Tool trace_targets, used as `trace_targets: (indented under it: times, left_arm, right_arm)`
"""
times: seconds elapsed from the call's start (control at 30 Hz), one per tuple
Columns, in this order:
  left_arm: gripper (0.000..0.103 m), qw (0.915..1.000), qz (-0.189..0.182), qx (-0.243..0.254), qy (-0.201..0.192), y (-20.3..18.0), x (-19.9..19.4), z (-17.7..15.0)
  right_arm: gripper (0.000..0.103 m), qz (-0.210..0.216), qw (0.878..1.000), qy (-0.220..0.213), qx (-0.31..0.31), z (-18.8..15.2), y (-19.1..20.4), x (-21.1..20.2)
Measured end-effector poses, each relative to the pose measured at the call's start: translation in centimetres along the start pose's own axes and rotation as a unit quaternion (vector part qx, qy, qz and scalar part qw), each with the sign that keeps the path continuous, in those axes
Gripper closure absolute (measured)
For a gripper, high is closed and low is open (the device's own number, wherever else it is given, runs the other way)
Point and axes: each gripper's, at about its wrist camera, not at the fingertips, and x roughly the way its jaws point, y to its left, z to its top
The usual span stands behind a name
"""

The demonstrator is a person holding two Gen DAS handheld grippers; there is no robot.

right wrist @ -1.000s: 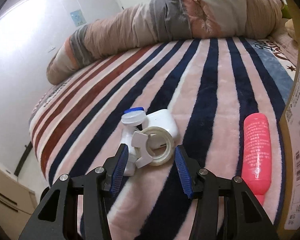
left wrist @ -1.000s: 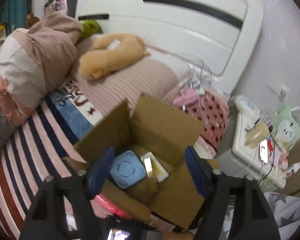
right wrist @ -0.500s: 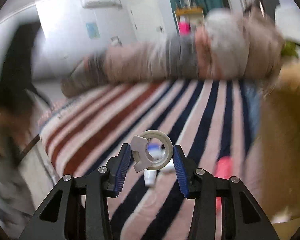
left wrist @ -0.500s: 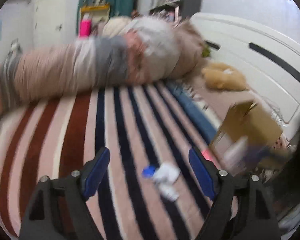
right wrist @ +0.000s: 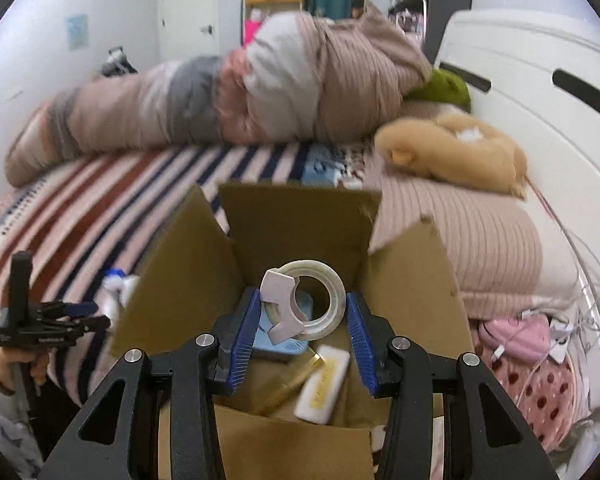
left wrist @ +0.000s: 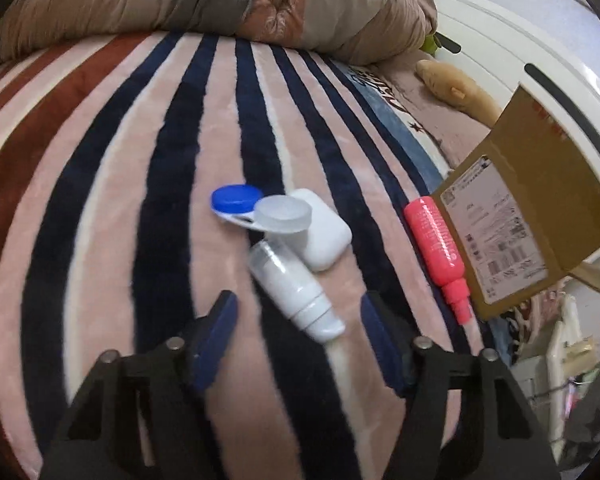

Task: Organize rigid objects
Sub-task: 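Grasp the tape roll with right gripper while left grasps white bottle, then place the white bottle in the box with left gripper while right grasps earbud case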

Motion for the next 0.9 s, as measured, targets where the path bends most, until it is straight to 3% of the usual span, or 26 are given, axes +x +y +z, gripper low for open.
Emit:
trace_targets:
  times: [0.07,0.2,0.23,0.3,0.37,0.5,0.67,0.73,0.9]
  left_arm:
    - [0.072,0.9997,0.02,0.007,-0.008,-0.4,0.4,0.1]
    - [0.081,0.9973,0.055,0.048,-0.009,-0.7,-0.1,-0.2]
    - [0.081,0.997,0.058,0.049,-0.009,-0.5,-0.2,-0.2]
    - [0.08,0.9977,0.055,0.038,-0.01,0.0,-0.2,-0.1]
    - [0.08,0.9979,0.059,0.021,-0.017,0.2,0.3,0.2]
    - [0.081,0.9964,0.075,0.032,-0.025,-0.1,0.5,0.0]
    - [0.081,0.9962,0.069,0.037,-0.037,0.6,-3.0,0.1]
    - [0.081,0.9949,0.072,0.051,-0.048,0.5,-5.6,0.6]
    - [0.081,0.9887,0.05,0.113,-0.084,-2.4,-12.4,3.7]
  right_arm:
    - [0.063,-0.007,1.0,0.013,-0.004,-0.3,-0.1,0.9]
    - [0.062,-0.039,0.999,0.034,-0.011,-0.6,-0.1,1.9]
    - [0.059,-0.044,0.998,0.035,-0.011,-0.6,-0.1,1.9]
    - [0.04,-0.041,0.999,0.025,-0.01,-0.4,0.0,1.3]
    - [0.039,-0.023,1.0,0.008,-0.007,-0.1,0.5,0.5]
    - [0.039,0.028,0.999,-0.031,-0.02,0.6,3.1,-1.8]
    - [0.039,0.118,0.988,-0.07,-0.065,1.4,8.4,-4.1]
    - [0.039,0.161,0.981,-0.063,-0.089,1.2,11.2,-3.8]
    - [0.041,0.206,0.97,-0.021,-0.125,-1.4,16.6,-0.1]
